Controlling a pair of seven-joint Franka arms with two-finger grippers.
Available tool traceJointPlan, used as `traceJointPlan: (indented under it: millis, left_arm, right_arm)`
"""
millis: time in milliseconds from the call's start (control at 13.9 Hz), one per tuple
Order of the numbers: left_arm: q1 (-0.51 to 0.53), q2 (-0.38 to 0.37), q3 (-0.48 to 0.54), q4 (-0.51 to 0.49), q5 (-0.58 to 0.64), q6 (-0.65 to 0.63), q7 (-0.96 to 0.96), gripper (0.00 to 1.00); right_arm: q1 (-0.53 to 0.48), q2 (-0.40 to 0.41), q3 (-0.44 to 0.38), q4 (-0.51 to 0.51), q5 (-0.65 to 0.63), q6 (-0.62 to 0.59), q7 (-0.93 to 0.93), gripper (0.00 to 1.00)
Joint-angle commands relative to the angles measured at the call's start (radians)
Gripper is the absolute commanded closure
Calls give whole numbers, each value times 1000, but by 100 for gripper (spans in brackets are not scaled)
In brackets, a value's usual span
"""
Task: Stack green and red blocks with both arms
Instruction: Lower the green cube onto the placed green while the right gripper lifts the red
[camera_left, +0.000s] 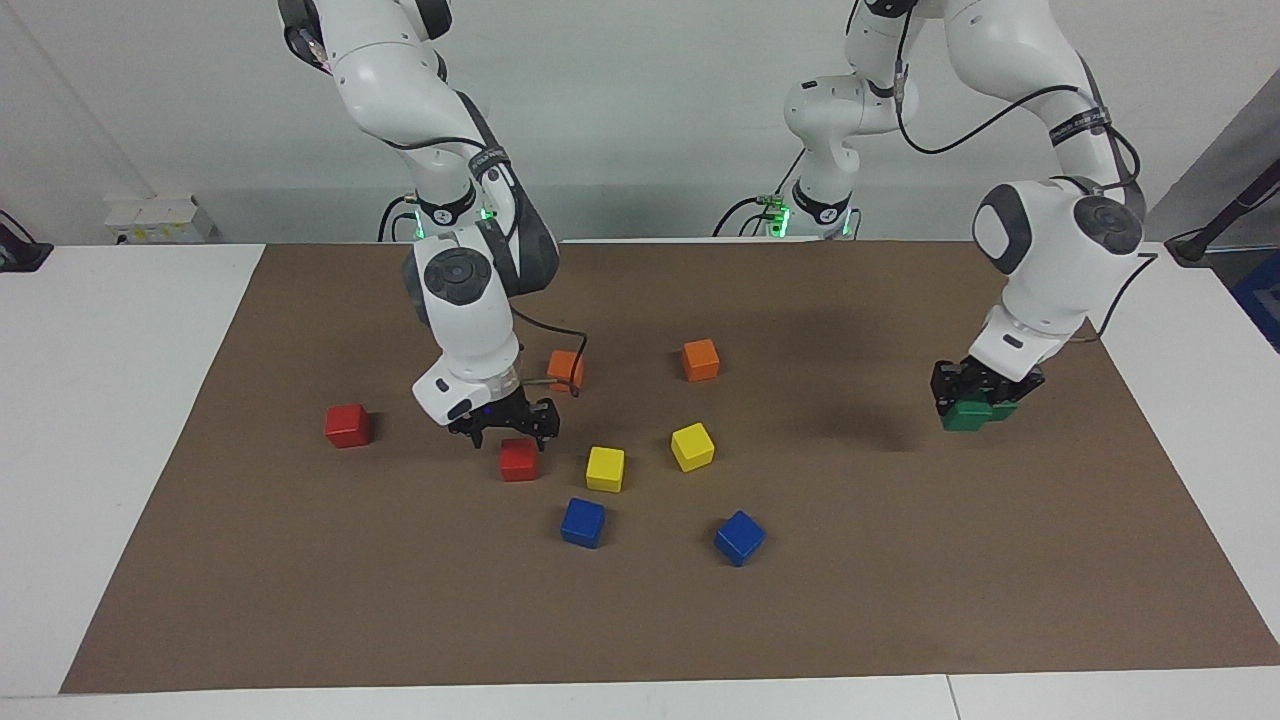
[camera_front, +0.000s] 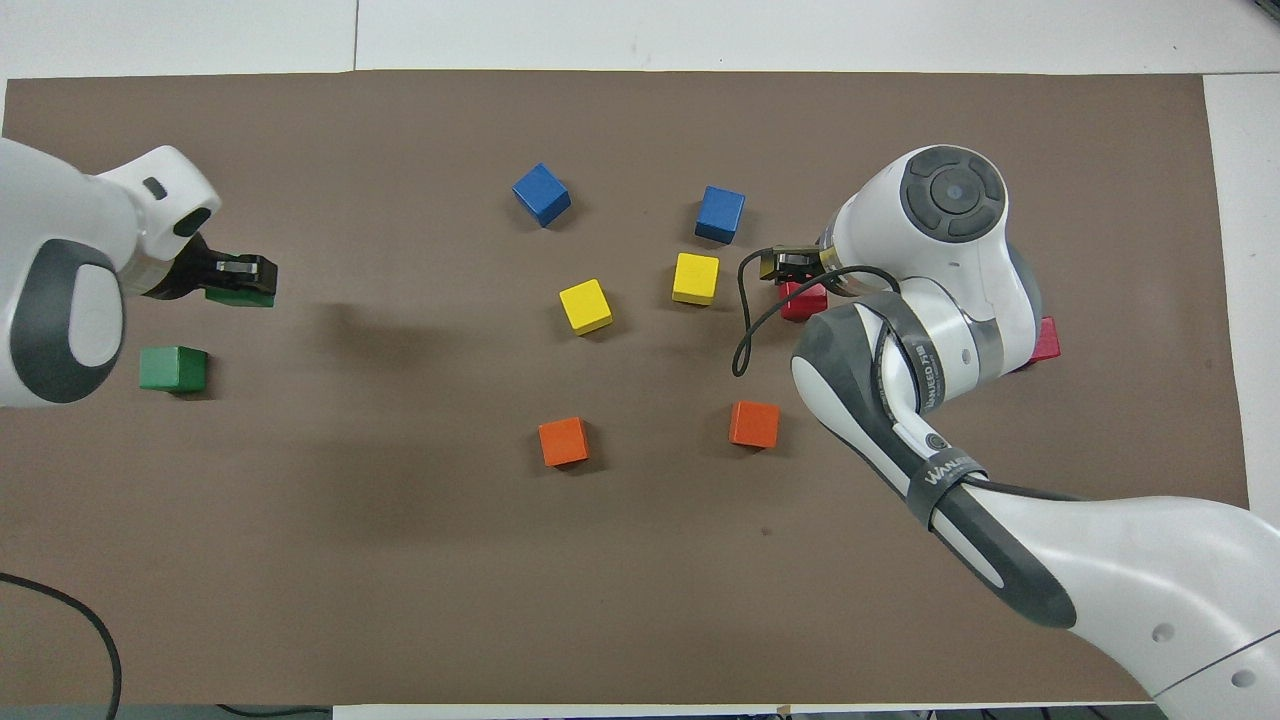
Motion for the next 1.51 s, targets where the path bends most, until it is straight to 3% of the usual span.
traceJointPlan:
  millis: [0,863,935,1007,1223,1438]
  left_arm:
    - [59,-39,-13,-55,1,9,48,100]
    - [112,-34,-12,-181,-10,164,71,100]
    - [113,-33,-13,-187,-17,173,57,100]
    - [115,-33,-13,-194,-21,188,53,100]
    - [127,-28,-13,-210,-42,208,54,100]
    - [128,-27,-13,-213,-59,214,53,100]
  right_arm:
    - [-9,-8,7,-38,-14,40,28,0]
    - [-50,27,6,-73,-15,141,-27,0]
    - [-49,30,6,-70,-14,141,-26,4]
    - [-44,30,6,-68,-14,140,-25,21]
    - [-44,30,6,-65,-17,127,-27,98]
    - [-53,12,1,6,-44,-8,-50,100]
